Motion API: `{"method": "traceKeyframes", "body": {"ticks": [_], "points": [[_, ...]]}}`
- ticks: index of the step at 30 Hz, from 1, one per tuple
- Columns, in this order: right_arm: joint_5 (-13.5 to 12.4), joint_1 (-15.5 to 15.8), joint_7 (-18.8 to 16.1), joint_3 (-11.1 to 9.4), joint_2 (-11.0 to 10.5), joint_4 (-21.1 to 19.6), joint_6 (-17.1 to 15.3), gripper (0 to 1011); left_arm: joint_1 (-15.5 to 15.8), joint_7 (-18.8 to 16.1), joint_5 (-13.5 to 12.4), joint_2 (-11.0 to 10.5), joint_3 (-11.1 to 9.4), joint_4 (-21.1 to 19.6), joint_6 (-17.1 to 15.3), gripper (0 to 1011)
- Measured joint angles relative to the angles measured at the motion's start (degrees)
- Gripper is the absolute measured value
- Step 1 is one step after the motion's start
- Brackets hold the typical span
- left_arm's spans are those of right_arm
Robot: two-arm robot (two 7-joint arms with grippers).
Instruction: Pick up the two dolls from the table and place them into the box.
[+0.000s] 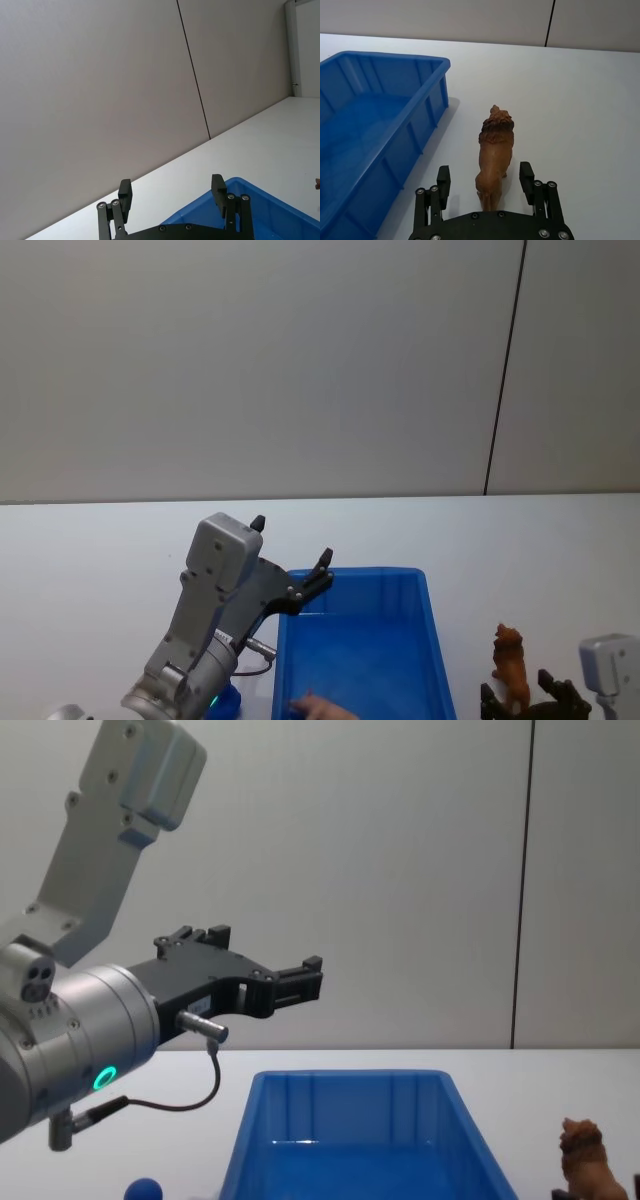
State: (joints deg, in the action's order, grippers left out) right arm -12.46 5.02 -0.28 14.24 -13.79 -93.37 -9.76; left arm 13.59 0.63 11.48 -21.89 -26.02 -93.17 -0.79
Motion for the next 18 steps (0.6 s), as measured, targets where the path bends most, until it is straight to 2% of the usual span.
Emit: {"method": "traceKeyframes", "body": {"ticks": [3, 6, 7, 10, 12, 13, 16, 18], "points": [[0.6, -0.4, 0.5, 0.3, 0.6, 0.9, 0.0, 811, 0.0, 0.0, 0.0, 0.0, 0.0, 0.0, 0.0, 1001], [1.0, -0.6, 0.9, 0.5, 1.1, 1.4, 0.0, 684, 0.0, 0.0, 0.0, 0.0, 0.0, 0.0, 0.0, 1001], [1.0, -0.6, 0.9, 0.5, 1.1, 1.4, 0.0, 684, 0.0, 0.0, 0.0, 0.0, 0.0, 0.0, 0.0, 1001], [1.3, -0.7, 1.5, 0.5, 1.4, 1.7, 0.1, 564, 0.0, 0.0, 0.0, 0.0, 0.0, 0.0, 0.0, 1001], [1.4, -0.7, 1.8, 0.6, 1.5, 1.8, 0.1, 534, 0.0, 0.0, 0.0, 0.0, 0.0, 0.0, 0.0, 1001], [1.6, -0.7, 2.1, 0.6, 1.6, 1.8, 0.1, 461, 0.0, 0.0, 0.0, 0.0, 0.0, 0.0, 0.0, 1001], [1.7, -0.7, 2.5, 0.6, 1.7, 1.8, 0.2, 405, 0.0, 0.0, 0.0, 0.0, 0.0, 0.0, 0.0, 1001], [1.9, -0.6, 2.9, 0.5, 1.7, 1.7, 0.2, 331, 0.0, 0.0, 0.0, 0.0, 0.0, 0.0, 0.0, 1002]]}}
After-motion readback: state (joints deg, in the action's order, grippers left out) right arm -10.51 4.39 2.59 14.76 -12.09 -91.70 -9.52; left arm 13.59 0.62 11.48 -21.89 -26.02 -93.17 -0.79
